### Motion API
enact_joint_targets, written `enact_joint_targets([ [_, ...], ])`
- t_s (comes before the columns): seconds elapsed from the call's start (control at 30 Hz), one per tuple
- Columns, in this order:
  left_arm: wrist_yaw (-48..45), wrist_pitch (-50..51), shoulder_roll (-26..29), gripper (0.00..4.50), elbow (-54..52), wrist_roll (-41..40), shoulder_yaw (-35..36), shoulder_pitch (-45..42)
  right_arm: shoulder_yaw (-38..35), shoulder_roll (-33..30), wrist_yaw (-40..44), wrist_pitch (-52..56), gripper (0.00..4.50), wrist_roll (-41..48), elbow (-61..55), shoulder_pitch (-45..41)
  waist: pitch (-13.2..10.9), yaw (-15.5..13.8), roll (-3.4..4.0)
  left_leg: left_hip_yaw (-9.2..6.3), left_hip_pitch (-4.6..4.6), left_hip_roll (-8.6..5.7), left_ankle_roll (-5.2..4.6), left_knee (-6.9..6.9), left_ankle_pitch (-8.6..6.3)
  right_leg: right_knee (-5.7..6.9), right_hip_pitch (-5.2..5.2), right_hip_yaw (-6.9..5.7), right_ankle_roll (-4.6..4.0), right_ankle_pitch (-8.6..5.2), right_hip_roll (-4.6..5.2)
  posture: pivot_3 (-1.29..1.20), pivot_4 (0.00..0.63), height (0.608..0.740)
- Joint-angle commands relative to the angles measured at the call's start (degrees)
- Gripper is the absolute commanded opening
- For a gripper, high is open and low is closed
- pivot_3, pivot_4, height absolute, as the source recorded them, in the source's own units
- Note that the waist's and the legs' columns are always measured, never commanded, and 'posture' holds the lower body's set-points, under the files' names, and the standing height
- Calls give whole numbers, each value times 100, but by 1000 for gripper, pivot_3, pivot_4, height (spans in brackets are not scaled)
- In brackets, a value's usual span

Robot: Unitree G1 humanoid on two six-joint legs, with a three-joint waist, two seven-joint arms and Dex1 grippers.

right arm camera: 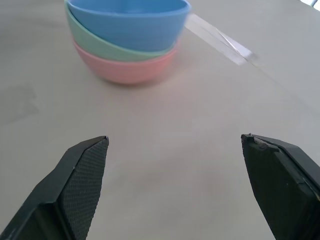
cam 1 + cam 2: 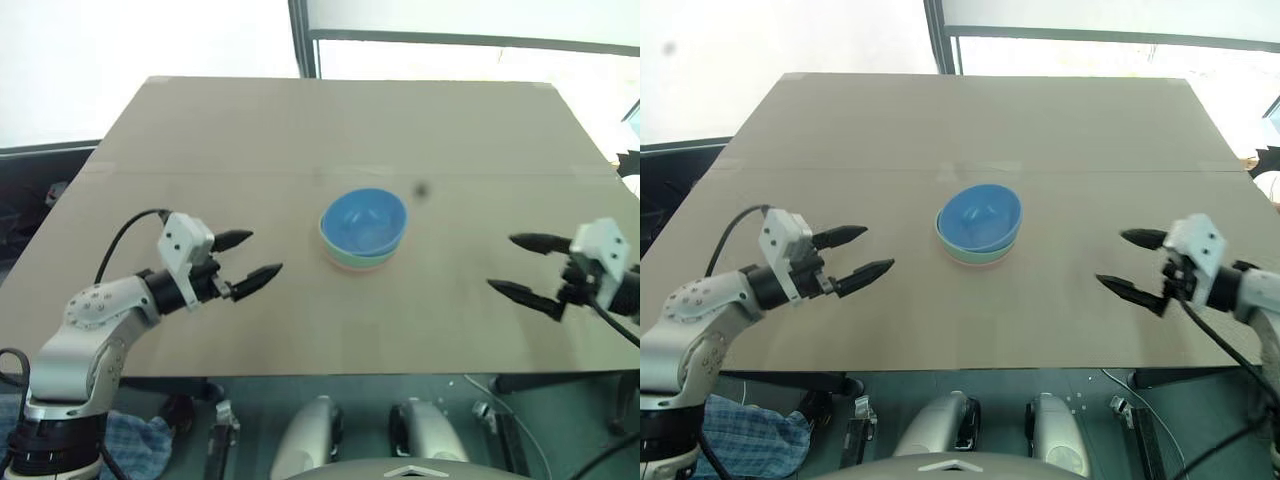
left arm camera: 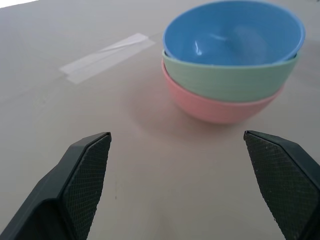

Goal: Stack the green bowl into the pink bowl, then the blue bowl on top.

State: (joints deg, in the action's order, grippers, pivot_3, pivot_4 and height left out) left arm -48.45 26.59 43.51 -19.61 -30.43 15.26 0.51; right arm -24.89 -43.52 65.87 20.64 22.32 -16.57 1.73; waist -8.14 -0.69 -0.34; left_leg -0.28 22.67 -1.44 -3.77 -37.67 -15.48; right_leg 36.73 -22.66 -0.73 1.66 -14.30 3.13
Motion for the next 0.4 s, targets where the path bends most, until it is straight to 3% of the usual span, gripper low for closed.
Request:
enact_joint_targets([
  [0.03, -53, -296, 60, 4500, -136, 94, 201, 77, -470, -97, 199, -513, 4464, 318, 107, 196, 0, -5, 0, 1, 0, 1, 2, 0, 2, 3, 0, 0, -1, 0, 0, 0, 150, 740],
  [0.4, -185, -479, 132, 4500, -88, 94, 323, 166, -621, -299, 412, -1106, 4464, 499, 600, 551, 2, -14, 2, 1, -2, 2, 3, 0, 4, 1, 1, 0, -3, -2, 0, 0, 150, 740],
])
